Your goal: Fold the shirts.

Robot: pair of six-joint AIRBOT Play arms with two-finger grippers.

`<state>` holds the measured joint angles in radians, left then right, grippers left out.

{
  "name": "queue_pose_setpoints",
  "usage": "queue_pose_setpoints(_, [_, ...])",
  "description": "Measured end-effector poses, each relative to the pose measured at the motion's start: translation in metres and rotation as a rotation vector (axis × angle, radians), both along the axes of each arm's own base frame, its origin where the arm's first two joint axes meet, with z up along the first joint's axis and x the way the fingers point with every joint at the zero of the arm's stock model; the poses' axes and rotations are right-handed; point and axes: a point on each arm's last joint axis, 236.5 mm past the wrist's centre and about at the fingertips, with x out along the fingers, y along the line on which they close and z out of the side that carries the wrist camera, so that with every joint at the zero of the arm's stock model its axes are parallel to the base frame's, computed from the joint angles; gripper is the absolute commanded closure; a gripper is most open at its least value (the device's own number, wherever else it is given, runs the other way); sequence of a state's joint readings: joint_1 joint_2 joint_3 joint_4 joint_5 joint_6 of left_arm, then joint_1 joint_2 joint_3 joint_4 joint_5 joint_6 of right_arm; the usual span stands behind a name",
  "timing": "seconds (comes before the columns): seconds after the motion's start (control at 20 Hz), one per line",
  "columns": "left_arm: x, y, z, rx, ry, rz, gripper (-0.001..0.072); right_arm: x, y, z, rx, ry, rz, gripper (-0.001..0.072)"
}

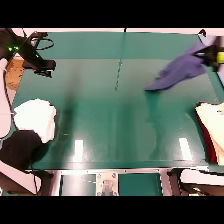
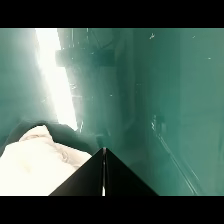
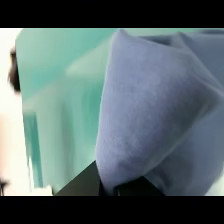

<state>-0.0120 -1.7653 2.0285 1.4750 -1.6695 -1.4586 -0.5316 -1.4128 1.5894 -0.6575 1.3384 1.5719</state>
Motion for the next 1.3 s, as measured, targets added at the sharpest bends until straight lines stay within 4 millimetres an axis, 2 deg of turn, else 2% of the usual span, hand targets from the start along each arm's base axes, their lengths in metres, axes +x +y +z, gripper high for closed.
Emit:
queue_pose_setpoints(0.1, [0.0,-0.002,0.0,-0.01,0.0,-0.001,0.0687,-0.021,-0.051,0.009,-0.006,0.003,-0.118,0.0695])
queue_pose_setpoints(0.25, [0.0,-0.005,0.001,-0.023,0.0,-0.003,0.0686,-0.057,-0.113,0.015,0.002,0.025,-0.263,0.0695])
queue_pose_setpoints(0.35, [0.0,-0.007,0.001,-0.031,0.0,-0.004,0.0686,-0.084,-0.147,0.015,0.003,0.045,-0.346,0.0696])
queue_pose_setpoints(0.55, [0.0,-0.009,0.001,-0.04,0.0,-0.004,0.0686,-0.13,-0.195,0.02,-0.007,0.06,-0.489,0.0696])
queue_pose_setpoints(0.8, [0.0,-0.01,0.001,-0.044,0.0,-0.005,0.0686,-0.17,-0.227,0.028,-0.043,0.055,-0.589,0.0696])
queue_pose_setpoints(1.1, [0.0,-0.011,0.001,-0.047,0.0,-0.005,0.0686,-0.194,-0.226,0.042,-0.098,0.069,-0.605,0.0696])
queue_pose_setpoints(1.3, [0.0,-0.014,0.002,-0.058,0.0,-0.008,0.0687,-0.229,-0.227,0.02,-0.158,0.248,-0.656,0.0696])
